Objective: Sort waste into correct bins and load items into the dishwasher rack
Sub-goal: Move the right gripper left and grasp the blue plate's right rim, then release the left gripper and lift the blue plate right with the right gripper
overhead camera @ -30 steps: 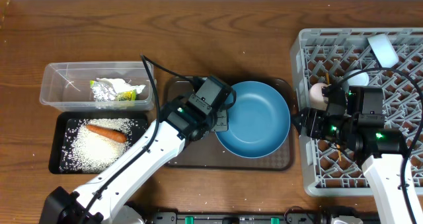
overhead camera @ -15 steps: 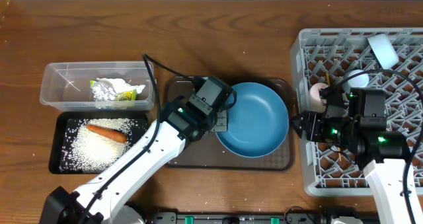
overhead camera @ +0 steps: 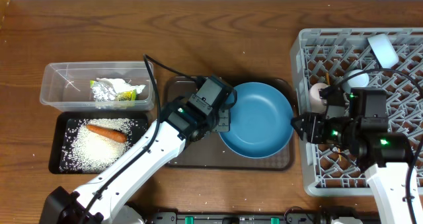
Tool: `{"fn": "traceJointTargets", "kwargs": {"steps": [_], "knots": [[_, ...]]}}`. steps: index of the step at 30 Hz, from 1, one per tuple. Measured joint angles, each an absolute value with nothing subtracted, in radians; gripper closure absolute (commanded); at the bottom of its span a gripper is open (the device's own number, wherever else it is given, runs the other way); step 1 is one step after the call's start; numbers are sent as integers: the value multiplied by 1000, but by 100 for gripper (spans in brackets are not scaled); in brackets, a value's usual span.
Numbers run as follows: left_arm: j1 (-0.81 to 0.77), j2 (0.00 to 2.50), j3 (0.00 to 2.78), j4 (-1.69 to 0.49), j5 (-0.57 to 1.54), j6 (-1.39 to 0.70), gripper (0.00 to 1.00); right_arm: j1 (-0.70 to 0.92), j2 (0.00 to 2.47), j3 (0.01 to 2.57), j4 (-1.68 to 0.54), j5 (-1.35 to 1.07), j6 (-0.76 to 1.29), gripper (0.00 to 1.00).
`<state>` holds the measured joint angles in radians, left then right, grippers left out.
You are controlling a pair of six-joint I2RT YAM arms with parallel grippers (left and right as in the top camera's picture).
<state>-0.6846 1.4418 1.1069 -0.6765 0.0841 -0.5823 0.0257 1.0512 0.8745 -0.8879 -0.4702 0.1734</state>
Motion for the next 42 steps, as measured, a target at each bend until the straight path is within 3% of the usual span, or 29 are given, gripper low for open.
{"fn": "traceJointTargets", "kwargs": {"steps": [12, 21, 25, 30, 34, 42], "knots": [[-685, 1442, 1107, -677, 132, -582, 94, 142, 1133, 874, -859, -370, 171, 60], [-685, 1442, 1107, -682, 133, -582, 94, 165, 1190, 874, -809, -299, 167, 92], [-685, 1442, 1107, -686, 139, -583, 94, 169, 1190, 874, -783, -282, 175, 99], [-687, 1442, 1107, -687, 148, -583, 93, 169, 1191, 872, -767, -265, 174, 99], [-688, 1442, 1107, -686, 155, -576, 74, 169, 1191, 871, -765, -258, 171, 99], [-688, 1431, 1107, -693, 154, -575, 51, 165, 1191, 870, -735, -150, 135, 99]]}}
